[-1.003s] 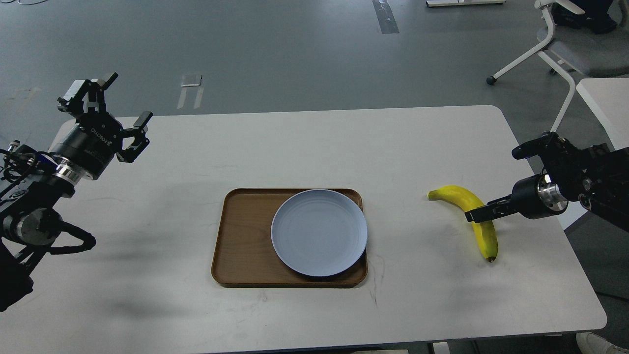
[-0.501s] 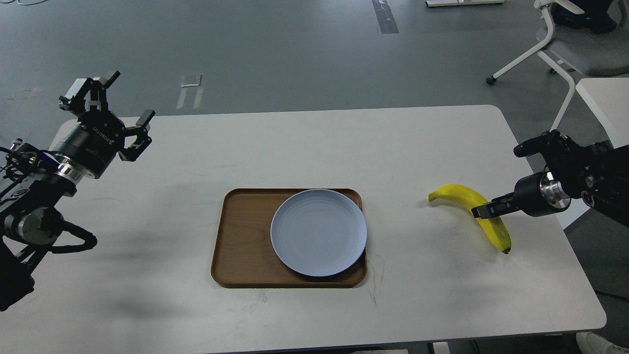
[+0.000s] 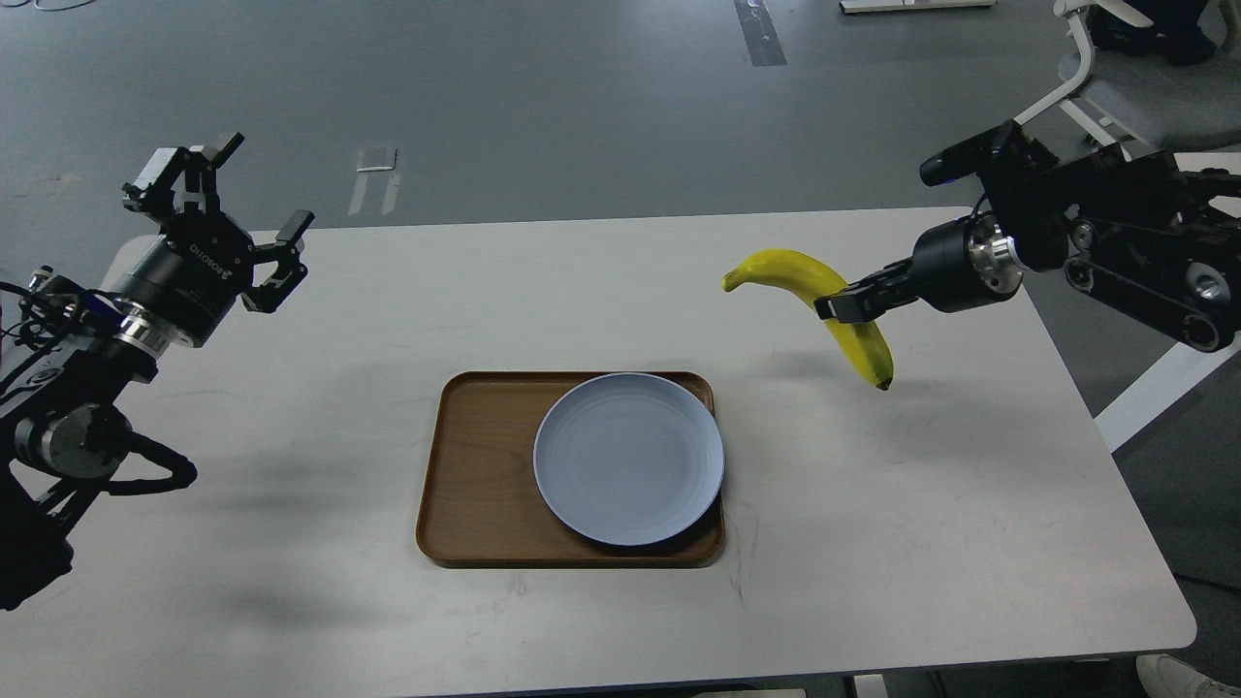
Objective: Place banana on plate with both arms
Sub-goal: 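Lift the banana with the right gripper and carry it over the plate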
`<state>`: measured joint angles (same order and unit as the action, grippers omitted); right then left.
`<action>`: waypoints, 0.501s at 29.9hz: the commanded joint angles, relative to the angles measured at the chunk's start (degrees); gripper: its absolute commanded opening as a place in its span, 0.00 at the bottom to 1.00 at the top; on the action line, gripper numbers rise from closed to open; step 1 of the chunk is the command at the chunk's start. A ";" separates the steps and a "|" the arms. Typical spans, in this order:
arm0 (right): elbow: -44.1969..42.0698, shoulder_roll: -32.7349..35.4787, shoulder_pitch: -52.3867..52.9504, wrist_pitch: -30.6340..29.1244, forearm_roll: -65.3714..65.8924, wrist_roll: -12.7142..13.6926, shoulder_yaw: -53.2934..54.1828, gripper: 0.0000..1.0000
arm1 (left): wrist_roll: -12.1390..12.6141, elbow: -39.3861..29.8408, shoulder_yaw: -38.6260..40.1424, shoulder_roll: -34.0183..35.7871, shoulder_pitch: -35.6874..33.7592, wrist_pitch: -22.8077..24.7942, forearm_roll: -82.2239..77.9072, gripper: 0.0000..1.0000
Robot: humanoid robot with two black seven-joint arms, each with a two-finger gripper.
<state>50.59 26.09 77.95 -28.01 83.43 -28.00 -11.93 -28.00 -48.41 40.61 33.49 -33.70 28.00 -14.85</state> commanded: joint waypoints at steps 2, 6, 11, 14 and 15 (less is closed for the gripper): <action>-1.72 -6.39 0.09 0.01 -0.89 0.00 -0.98 0.00 | 0.00 -0.01 0.00 -0.09 0.04 0.00 -0.01 0.99; -1.90 -9.13 0.09 0.01 -3.97 0.00 -3.63 0.00 | 0.00 -0.01 0.00 -0.26 0.04 0.00 -0.01 0.99; -4.09 -13.52 -0.52 0.01 -4.68 0.00 -6.09 0.00 | 0.00 -0.01 0.00 -0.70 0.04 0.00 -0.01 0.99; -5.06 -15.54 -0.61 0.01 -4.68 0.00 -6.35 0.00 | 0.00 -0.10 0.00 -0.79 0.04 0.00 -0.01 0.99; -5.15 -16.33 -0.70 0.01 -4.68 0.00 -6.61 0.00 | 0.00 -0.01 0.00 -0.70 0.04 0.00 -0.01 0.99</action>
<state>46.00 11.60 77.37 -28.01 78.78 -28.00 -18.14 -28.00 -48.47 40.60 32.73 -33.66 28.00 -14.86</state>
